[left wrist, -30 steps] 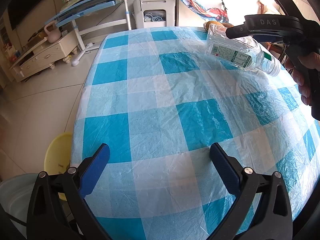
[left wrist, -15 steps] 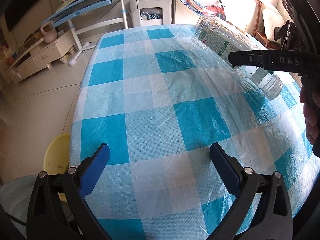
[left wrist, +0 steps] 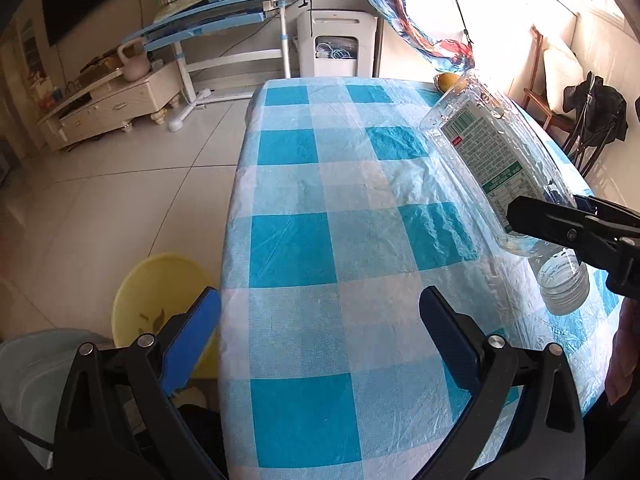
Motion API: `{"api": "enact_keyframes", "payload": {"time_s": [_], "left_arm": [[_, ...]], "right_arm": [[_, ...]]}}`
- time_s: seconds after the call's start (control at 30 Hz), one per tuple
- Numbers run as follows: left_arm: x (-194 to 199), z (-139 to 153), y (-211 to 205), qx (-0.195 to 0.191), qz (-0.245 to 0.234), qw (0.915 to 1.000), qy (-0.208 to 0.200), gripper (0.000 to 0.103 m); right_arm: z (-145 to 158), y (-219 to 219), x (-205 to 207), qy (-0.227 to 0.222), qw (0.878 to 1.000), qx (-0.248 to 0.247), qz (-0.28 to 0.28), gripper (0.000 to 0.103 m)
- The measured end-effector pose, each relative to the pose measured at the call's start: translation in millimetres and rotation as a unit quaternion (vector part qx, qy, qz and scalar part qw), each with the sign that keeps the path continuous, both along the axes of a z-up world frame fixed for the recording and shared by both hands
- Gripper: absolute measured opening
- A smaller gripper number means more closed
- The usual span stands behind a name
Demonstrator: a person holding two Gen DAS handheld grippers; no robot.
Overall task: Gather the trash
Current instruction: 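Carry the bottle with the right tool over the yellow bucket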
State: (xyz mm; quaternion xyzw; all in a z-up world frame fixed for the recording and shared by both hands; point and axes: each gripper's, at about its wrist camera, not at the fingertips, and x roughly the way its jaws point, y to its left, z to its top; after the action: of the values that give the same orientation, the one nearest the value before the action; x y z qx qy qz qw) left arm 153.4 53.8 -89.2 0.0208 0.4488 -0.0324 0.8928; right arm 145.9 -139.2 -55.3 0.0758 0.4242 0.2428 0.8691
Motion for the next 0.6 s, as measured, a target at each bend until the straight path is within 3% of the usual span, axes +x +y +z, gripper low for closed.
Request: {"api": "enact_keyframes", "payload": {"time_s": [0.23,0.43,0.6], "left_arm": [[-14.5,20.7,69.1,-0.051,0.112,0.992,-0.028,0.096],[-32.6,43.2,116.9,-0.077,0.197,0.974,-0.082,0.096],[-53.2,69.1,147.5,-0.092,0.249,0.9538,-0.14,0.096]], "right_arm": [[6.7,33.1,-6.6,-0.002,1.0,0.006,0.022,0.06],[14.2,83.6,-2.6,-0.006,0.998,-0.002,0.055,0.06],[20.9,135.4,9.6,-0.009,0.996,-0.012,0.093,0.06]]}}
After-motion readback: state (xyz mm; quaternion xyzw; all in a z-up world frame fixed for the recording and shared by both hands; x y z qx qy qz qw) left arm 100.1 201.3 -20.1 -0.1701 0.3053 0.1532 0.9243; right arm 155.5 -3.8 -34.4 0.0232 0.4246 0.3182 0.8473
